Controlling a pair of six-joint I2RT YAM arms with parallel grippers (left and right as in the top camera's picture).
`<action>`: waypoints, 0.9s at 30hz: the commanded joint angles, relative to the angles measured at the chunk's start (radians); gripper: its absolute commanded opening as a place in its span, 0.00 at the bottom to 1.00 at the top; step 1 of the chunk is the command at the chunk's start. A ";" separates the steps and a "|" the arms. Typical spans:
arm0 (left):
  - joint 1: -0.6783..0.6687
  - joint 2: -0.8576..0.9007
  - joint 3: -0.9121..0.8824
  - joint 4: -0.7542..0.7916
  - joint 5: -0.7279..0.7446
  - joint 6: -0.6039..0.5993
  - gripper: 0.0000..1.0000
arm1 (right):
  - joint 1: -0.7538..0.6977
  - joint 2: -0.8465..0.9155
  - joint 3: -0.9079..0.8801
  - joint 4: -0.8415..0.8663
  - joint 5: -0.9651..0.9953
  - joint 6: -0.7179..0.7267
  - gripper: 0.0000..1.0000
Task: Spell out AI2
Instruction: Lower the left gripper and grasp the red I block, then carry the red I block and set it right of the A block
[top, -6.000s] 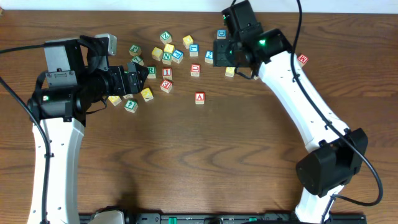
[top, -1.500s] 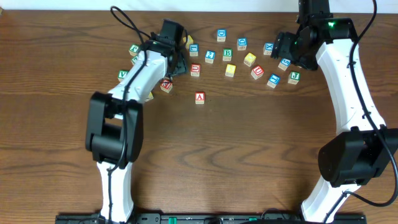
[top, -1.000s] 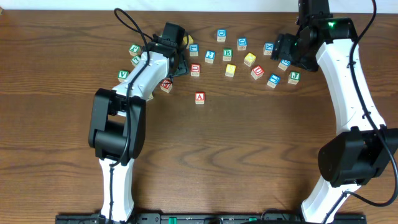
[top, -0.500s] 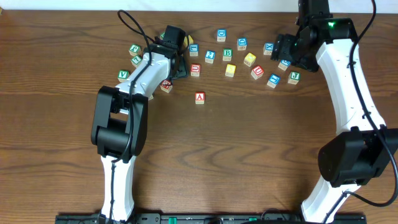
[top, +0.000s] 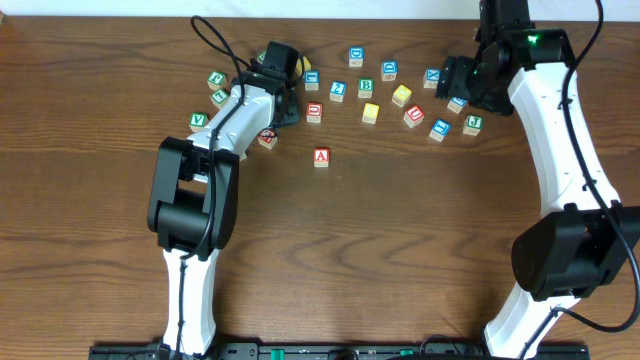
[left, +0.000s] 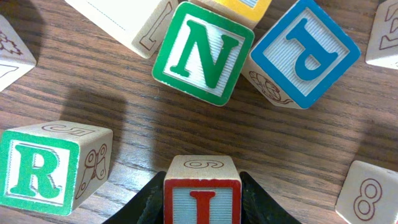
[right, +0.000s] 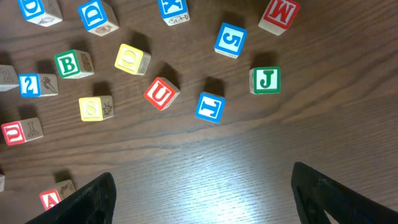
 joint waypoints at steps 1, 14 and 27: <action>0.002 0.006 0.004 0.001 -0.013 0.000 0.34 | 0.003 -0.015 0.016 -0.007 -0.005 -0.014 0.85; -0.002 -0.148 0.005 -0.051 -0.012 0.029 0.34 | 0.003 -0.015 0.016 -0.016 -0.005 -0.014 0.85; -0.134 -0.254 0.004 -0.220 0.167 0.028 0.34 | 0.003 -0.015 0.016 -0.026 0.003 -0.022 0.86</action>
